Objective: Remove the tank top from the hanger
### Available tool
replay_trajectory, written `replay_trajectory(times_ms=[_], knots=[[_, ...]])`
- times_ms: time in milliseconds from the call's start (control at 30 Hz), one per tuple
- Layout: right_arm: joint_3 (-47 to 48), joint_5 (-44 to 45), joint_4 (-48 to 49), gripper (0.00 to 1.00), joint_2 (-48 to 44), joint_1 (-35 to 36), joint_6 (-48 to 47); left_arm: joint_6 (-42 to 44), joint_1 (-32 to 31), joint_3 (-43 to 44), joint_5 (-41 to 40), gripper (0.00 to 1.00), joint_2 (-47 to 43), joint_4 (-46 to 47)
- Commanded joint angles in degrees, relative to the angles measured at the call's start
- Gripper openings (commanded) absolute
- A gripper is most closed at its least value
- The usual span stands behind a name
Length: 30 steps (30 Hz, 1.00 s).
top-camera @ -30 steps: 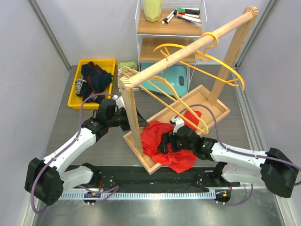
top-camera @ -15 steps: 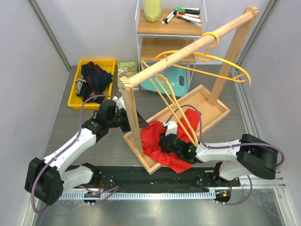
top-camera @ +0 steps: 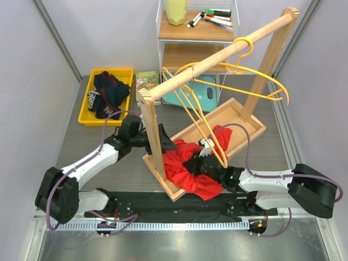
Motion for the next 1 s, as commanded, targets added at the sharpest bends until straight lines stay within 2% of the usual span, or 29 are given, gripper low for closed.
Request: replay_trajectory(times_ms=[0,233,400,667,700,867,900,967], knots=[[0.71,-6.36,7.99,0.01,-2.16,-2.17,-0.1,0.37,-2.83,1.08,5.71,1.0,4.13,5.08],[3.53,-14.8,8.69,0.01,-3.12,-3.67,-0.18,-1.11,-4.6,1.08,4.22,1.0,6.59,9.03],[3.62,-19.01,10.44,0.01,-2.33,-3.75,-0.72,-8.5,-4.69,-2.6,4.92,0.98,9.32,20.53],[2.47,-19.81,12.56,0.01,-2.86,-3.67,-0.36,-10.52,-5.21,-2.96,5.01,0.72,8.71,22.91],[2.47,-19.81,12.56,0.01,-2.86,-3.75,-0.45,-11.13,-5.21,-3.31,5.44,0.65,8.36,23.71],[3.09,-18.41,12.03,0.02,-3.12,-3.67,-0.8,-15.79,-5.21,-5.07,7.64,0.44,7.83,30.73],[3.26,-18.06,11.68,0.04,-3.3,-3.67,-0.63,-16.58,-5.21,-5.07,7.82,0.33,7.83,31.18],[3.53,-16.83,10.37,0.07,-3.56,-3.75,-0.71,-17.03,-5.22,-5.51,7.91,0.29,7.57,31.97]])
